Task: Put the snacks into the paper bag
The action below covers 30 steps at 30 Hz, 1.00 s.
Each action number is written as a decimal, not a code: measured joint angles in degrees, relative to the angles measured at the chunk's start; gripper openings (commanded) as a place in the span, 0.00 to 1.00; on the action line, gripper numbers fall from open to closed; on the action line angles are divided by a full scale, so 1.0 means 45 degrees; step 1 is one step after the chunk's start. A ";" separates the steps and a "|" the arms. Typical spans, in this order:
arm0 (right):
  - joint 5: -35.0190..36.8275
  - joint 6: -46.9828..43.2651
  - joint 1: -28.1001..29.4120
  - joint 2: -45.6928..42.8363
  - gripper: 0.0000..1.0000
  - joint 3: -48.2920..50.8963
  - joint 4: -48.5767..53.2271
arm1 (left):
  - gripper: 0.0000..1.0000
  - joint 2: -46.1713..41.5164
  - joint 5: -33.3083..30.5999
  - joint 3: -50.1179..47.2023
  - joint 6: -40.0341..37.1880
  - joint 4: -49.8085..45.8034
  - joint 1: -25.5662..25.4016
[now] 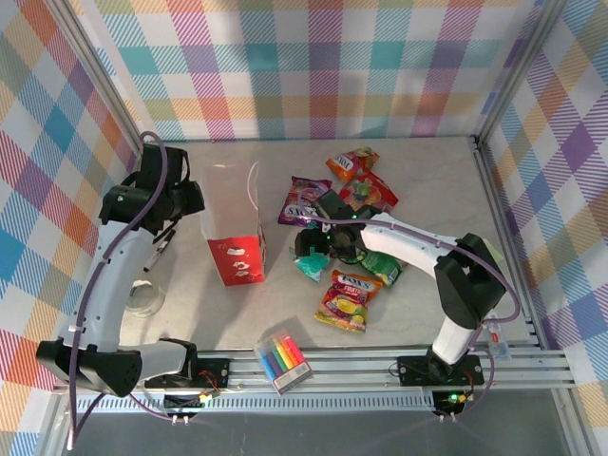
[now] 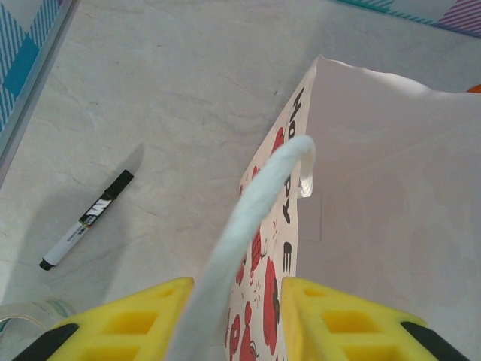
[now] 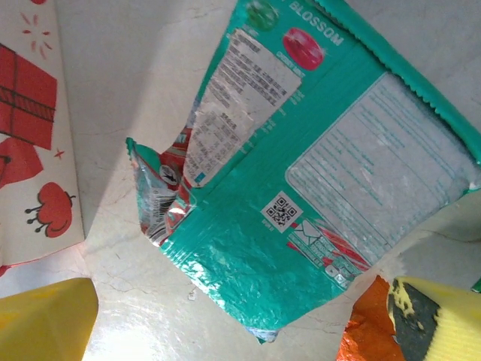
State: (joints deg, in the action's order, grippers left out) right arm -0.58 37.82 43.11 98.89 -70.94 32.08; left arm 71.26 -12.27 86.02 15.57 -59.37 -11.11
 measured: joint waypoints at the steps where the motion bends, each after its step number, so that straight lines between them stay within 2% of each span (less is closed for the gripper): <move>1: -0.0034 0.0160 0.0000 0.0063 0.99 0.0000 0.0092 | 0.36 0.0000 0.0044 -0.0044 0.0000 0.0000 0.0010; 30: -0.0801 0.2225 0.0000 0.2429 1.00 -0.1054 -0.0029 | 0.36 -0.0005 0.0520 -0.0418 -0.0063 0.0330 0.0267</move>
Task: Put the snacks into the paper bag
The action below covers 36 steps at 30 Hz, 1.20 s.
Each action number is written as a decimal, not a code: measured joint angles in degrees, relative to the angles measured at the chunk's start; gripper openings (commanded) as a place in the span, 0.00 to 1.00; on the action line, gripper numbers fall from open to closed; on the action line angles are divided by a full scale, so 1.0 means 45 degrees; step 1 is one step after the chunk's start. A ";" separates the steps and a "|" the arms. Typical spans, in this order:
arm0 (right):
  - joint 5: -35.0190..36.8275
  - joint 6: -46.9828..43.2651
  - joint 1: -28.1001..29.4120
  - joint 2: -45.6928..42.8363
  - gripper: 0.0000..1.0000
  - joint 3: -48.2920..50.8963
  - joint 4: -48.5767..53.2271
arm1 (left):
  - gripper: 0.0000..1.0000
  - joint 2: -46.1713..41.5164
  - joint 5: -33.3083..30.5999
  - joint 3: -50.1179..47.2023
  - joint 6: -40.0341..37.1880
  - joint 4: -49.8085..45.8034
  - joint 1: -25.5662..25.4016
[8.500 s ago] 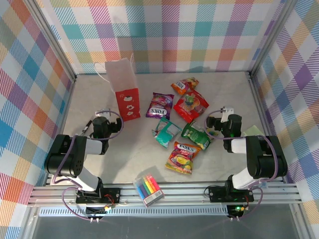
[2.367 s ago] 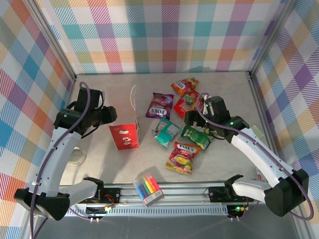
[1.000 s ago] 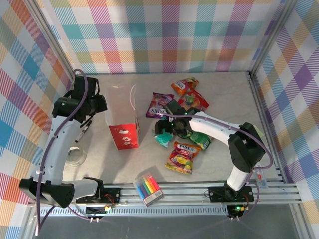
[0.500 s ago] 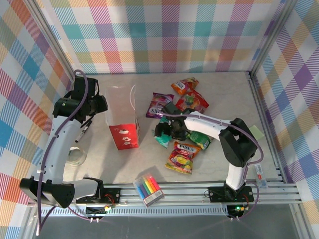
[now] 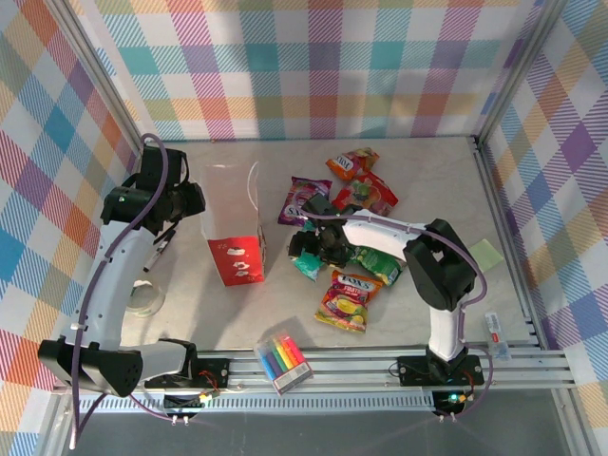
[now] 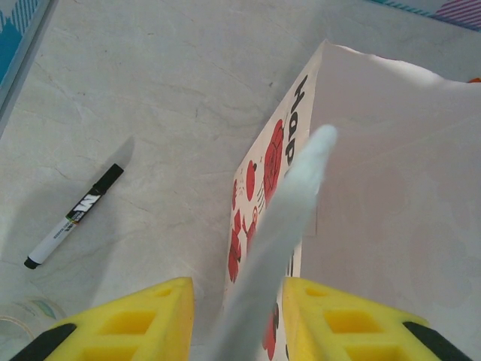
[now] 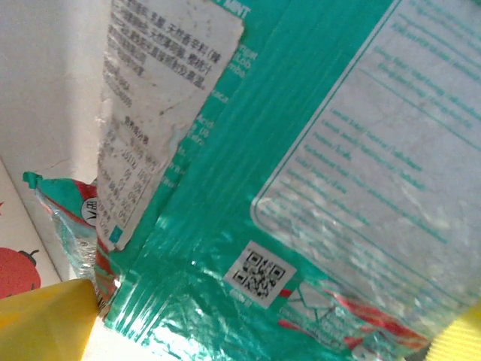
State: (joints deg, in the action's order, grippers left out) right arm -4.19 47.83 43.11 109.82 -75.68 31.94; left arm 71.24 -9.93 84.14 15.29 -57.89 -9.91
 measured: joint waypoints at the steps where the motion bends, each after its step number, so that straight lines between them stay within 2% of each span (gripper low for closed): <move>1: 0.0005 0.0005 0.0000 0.0063 0.99 -0.0015 -0.0015 | 0.36 0.0000 0.0005 0.0000 -0.0029 0.0000 0.0000; 9: 0.0078 -0.0044 0.0000 0.0505 0.91 -0.0189 -0.0136 | 0.36 0.0000 0.0005 0.0000 -0.0039 -0.0005 0.0000; 14: 0.0219 -0.0277 0.0000 0.0651 0.70 -0.0398 -0.0078 | 0.36 0.0000 0.0005 0.0000 -0.0034 -0.0005 0.0015; 16: 0.0359 -0.0476 0.0010 0.0661 0.58 -0.0486 -0.0049 | 0.36 0.0000 0.0005 0.0000 -0.0034 -0.0005 0.0029; 25: 0.0835 -0.1180 0.0010 0.0661 0.25 -0.0913 0.0170 | 0.37 0.0000 0.0437 0.0000 -0.0029 0.0000 0.0087; 32: 0.0967 -0.1525 0.0010 0.0656 0.14 -0.1054 0.0364 | 0.35 -0.0005 0.1219 0.0000 0.0049 0.0272 0.0180; 36: 0.1132 -0.1749 0.0010 0.0568 0.11 -0.1117 0.0675 | 0.30 -0.0117 0.1681 0.0000 0.0121 0.0311 0.0291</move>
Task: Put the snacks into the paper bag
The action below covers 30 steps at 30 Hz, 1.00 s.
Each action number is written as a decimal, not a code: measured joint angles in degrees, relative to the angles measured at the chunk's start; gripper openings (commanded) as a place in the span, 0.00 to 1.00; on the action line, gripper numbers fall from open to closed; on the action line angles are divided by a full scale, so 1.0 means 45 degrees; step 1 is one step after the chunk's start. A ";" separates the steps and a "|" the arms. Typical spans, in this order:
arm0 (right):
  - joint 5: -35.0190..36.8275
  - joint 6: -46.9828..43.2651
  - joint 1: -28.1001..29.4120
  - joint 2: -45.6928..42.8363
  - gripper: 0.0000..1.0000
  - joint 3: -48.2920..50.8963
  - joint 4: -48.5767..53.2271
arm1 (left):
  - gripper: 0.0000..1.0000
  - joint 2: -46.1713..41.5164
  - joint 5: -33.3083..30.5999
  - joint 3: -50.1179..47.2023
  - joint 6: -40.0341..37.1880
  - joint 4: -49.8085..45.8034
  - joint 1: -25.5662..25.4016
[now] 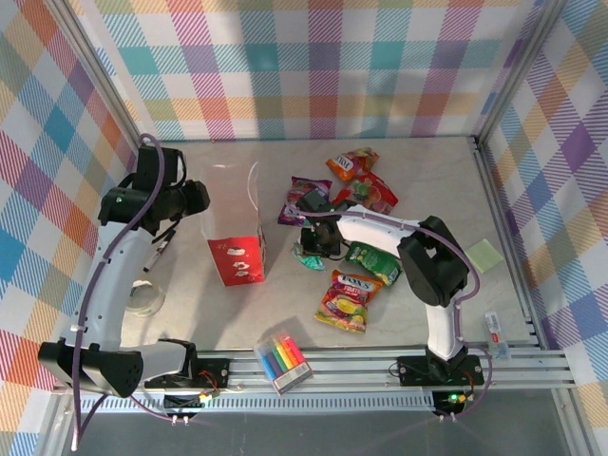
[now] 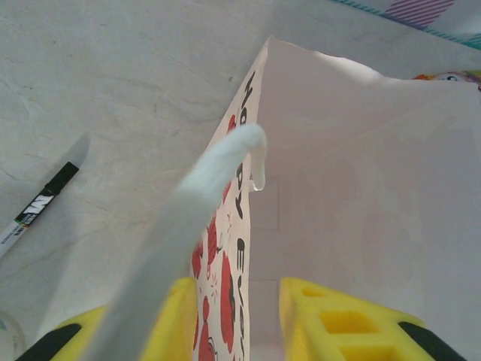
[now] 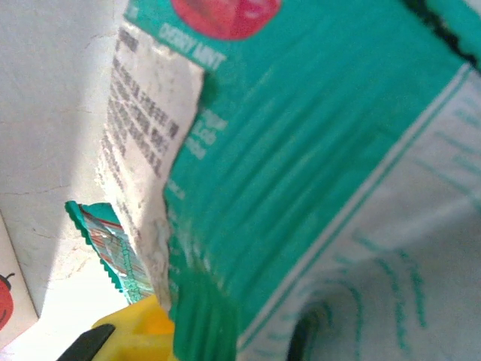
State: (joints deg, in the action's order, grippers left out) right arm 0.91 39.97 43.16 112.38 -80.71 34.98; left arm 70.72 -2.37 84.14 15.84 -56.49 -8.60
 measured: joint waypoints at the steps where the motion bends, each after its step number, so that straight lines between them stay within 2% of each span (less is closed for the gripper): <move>1: 0.0049 -0.0044 0.0000 -0.0078 0.10 0.0000 0.0112 | 0.28 -0.0073 0.0068 0.0000 0.0039 0.0024 0.0058; 5: 0.0267 -0.0160 0.0000 -0.0563 0.07 0.0000 0.0505 | 0.22 -0.0461 0.0267 -0.0029 0.0189 0.0223 0.0282; 10: 0.0670 -0.0427 0.0000 -0.1778 0.04 -0.0121 0.0903 | 0.19 -0.0894 0.0335 -0.0243 0.0243 0.0311 0.0447; 18: 0.1428 -0.0821 0.0000 -0.3706 0.01 -0.0874 0.1321 | 0.43 -0.0928 0.0865 -0.0597 0.0296 0.0253 0.0544; 24: 0.1928 -0.1117 0.0000 -0.4614 0.00 -0.1336 0.1676 | 0.44 -0.0865 0.1593 -0.0738 0.0262 0.0253 0.0554; 30: 0.2365 -0.1700 0.0029 -0.4945 0.00 -0.2642 0.2152 | 0.41 -0.0695 0.2040 -0.1229 0.0223 0.0204 0.0554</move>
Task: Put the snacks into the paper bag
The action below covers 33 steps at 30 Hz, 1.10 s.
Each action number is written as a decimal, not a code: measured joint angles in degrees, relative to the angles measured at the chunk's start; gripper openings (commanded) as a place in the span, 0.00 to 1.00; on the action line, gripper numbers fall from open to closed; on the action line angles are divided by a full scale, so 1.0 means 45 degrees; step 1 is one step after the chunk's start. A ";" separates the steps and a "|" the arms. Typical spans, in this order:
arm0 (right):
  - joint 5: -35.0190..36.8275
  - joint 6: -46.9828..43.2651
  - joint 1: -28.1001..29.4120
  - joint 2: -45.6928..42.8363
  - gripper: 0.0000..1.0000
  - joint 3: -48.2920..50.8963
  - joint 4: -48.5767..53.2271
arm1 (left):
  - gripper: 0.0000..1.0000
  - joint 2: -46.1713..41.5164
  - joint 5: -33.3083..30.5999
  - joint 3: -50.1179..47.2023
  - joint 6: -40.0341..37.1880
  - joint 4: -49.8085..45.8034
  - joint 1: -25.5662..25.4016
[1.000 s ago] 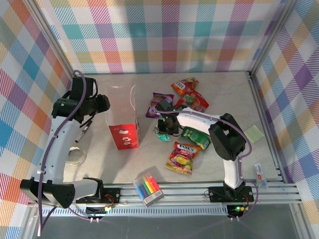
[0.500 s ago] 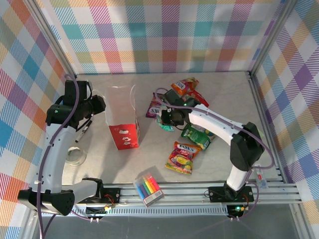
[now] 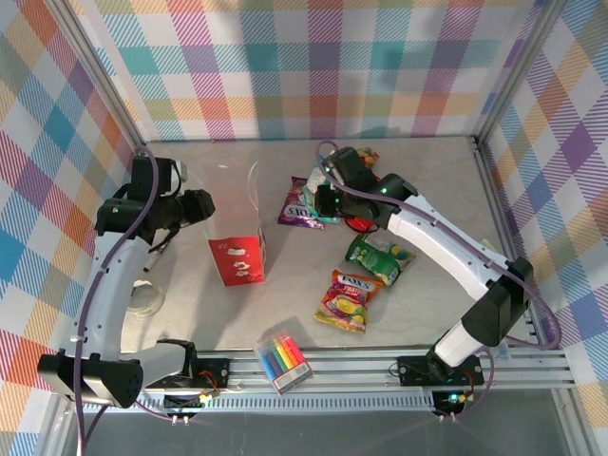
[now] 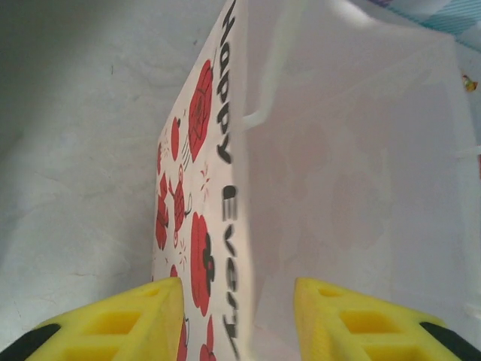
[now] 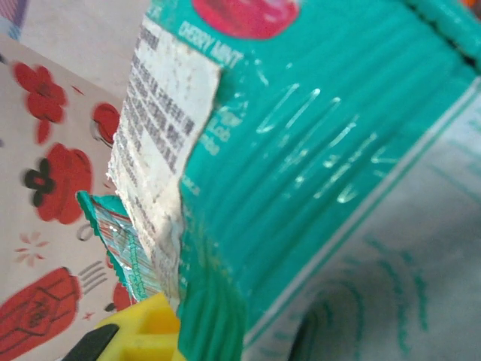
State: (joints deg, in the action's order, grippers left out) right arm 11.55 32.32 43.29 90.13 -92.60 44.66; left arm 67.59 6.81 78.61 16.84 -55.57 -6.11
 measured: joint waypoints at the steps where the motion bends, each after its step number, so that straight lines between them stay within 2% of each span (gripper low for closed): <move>1: 0.0019 -0.0126 0.0015 0.0000 0.00 -0.0306 0.0049 | 0.39 0.0019 0.0034 -0.0063 0.0000 0.0005 0.0000; 4: 0.0141 -0.0617 0.0053 0.0000 0.00 -0.1491 0.0214 | 0.31 0.0024 0.0136 -0.0287 -0.0049 0.0010 0.0000; 13: 0.0243 -0.1559 0.0413 -0.0019 0.00 -0.3740 0.0233 | 0.33 -0.0034 0.0194 -0.0427 -0.0039 -0.0019 0.0000; 19: 0.0248 -0.1894 0.0738 0.0073 0.00 -0.4405 0.0525 | 0.21 -0.0131 0.0209 -0.0427 -0.0126 -0.0175 0.0000; 33: -0.0068 -0.2667 0.2069 0.1039 0.00 -0.7456 0.0724 | 0.07 -0.0131 0.0690 -0.0549 -0.0039 -0.0199 0.0141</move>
State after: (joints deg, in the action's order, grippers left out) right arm 11.25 20.32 52.60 94.80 -126.15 47.92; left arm 67.00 9.91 76.14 16.67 -56.47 -5.48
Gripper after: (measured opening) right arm 0.189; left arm 0.089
